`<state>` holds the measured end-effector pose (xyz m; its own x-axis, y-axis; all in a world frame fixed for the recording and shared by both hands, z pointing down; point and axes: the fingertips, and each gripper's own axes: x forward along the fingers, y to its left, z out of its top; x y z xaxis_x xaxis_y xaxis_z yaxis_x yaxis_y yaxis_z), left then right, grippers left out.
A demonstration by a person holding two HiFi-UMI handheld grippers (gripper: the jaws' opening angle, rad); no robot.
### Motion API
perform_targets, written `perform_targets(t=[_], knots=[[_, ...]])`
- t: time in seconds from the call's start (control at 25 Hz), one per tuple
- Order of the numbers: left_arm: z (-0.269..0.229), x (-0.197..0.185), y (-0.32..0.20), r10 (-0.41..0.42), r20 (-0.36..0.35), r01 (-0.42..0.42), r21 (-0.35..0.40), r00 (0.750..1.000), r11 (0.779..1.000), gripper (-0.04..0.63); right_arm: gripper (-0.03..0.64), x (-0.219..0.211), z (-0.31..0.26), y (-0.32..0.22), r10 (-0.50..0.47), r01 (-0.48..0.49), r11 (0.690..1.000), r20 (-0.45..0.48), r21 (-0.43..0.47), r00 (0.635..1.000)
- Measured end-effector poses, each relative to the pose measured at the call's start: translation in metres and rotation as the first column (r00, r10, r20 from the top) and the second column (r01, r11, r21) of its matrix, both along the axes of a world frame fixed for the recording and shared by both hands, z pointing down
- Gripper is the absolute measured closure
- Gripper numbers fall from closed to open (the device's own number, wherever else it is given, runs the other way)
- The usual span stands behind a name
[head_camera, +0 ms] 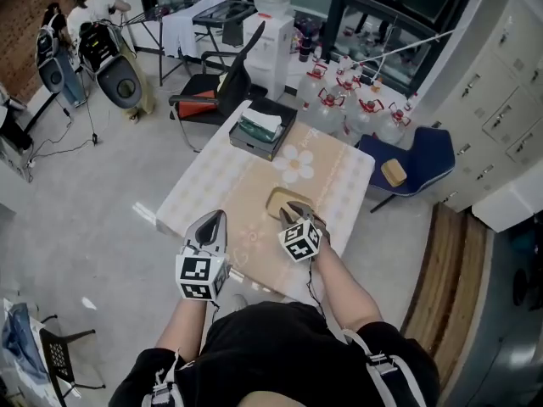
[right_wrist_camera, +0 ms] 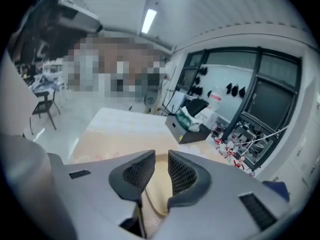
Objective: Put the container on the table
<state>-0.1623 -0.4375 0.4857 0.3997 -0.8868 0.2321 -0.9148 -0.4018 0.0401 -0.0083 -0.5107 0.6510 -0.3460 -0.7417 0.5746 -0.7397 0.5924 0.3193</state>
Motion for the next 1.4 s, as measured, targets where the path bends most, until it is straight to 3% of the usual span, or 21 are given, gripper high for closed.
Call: perform_targets(t=[0.12, 0.24, 0.48, 0.8, 1.4], knots=[[-0.007, 0.009, -0.003, 0.027, -0.005, -0.026, 0.017, 1.000, 1.000, 0.581, 0.547, 0.006, -0.062, 0.006, 0.065, -0.090, 0.988, 0.188, 0.127, 0.980], [-0.011, 0.019, -0.005, 0.057, -0.005, -0.057, 0.028, 0.998, 0.998, 0.581, 0.603, 0.016, -0.116, 0.018, 0.098, -0.180, 0.957, 0.329, 0.229, 0.939], [-0.020, 0.039, -0.004, 0.116, -0.003, -0.116, 0.043, 0.993, 0.992, 0.581, 0.604, 0.037, -0.176, 0.056, 0.127, -0.308, 0.894, 0.474, 0.327, 0.872], [-0.027, 0.056, 0.005, 0.166, 0.003, -0.166, 0.057, 0.986, 0.984, 0.581, 0.606, 0.055, -0.199, 0.082, 0.145, -0.376, 0.848, 0.519, 0.374, 0.842], [-0.032, 0.065, 0.016, 0.176, 0.002, -0.176, 0.063, 0.984, 0.982, 0.581, 0.606, 0.065, -0.218, 0.096, 0.106, -0.380, 0.836, 0.563, 0.395, 0.820]])
